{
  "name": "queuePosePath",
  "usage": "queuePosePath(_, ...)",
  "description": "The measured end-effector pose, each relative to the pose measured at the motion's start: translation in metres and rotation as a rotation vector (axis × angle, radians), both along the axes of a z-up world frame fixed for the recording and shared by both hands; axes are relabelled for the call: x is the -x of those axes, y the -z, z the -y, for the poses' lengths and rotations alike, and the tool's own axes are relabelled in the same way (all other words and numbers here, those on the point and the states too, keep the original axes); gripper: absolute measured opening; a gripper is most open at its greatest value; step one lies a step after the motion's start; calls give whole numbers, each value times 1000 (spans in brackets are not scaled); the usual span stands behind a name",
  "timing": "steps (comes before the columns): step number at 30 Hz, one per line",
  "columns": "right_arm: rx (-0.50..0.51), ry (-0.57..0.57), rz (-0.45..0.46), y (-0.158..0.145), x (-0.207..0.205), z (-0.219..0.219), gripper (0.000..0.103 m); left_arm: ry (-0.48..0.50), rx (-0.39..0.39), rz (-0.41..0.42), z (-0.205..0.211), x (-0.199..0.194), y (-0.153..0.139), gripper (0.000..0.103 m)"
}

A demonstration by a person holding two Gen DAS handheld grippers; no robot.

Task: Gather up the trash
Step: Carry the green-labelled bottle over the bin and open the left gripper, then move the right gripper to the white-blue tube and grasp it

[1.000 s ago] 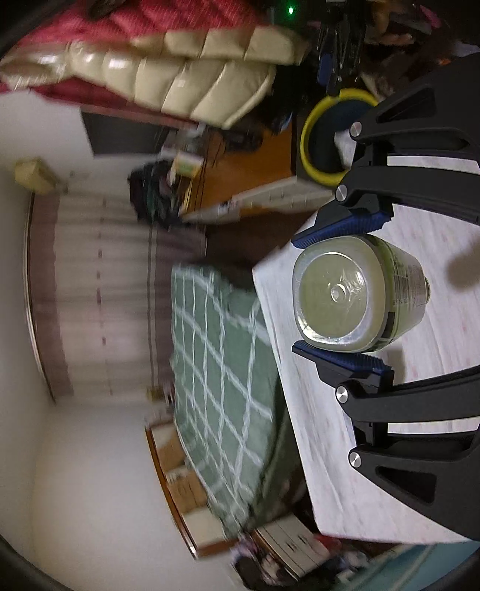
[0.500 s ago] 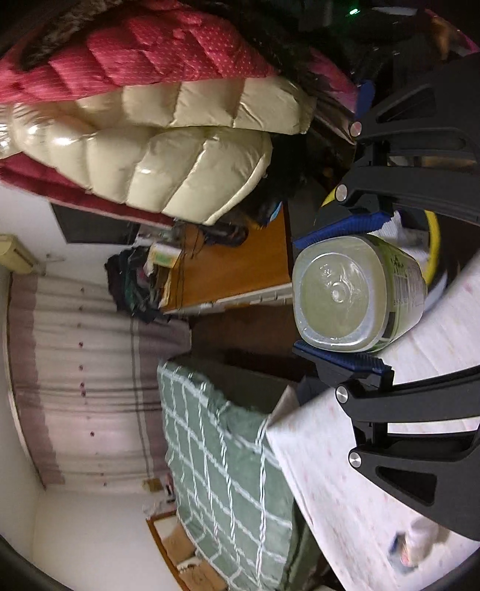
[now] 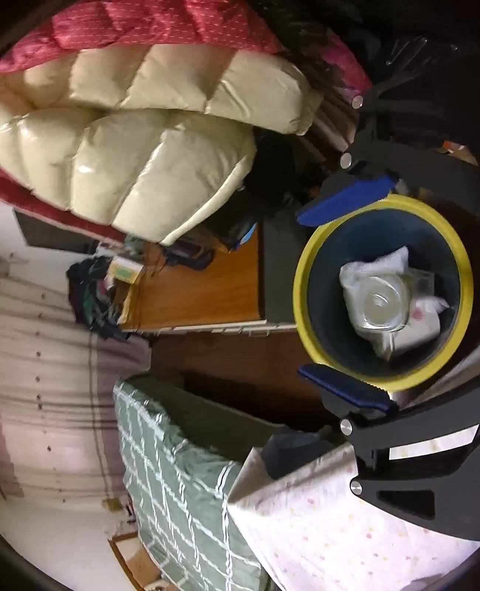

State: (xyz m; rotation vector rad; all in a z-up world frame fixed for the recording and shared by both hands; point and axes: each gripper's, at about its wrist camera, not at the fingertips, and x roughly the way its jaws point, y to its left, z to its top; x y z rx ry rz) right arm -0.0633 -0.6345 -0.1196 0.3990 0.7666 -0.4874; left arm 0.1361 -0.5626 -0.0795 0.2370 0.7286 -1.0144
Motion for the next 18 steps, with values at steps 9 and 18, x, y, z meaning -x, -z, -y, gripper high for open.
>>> queuePosePath(9, 12, -40, -8, -3, -19, -19, 53, -106, 95, 89, -129, -15, -55, 91)
queuePosePath(18, 43, -145, -15, -20, -70, -57, 53, -392, 123, 155, -332, -50, -65, 95)
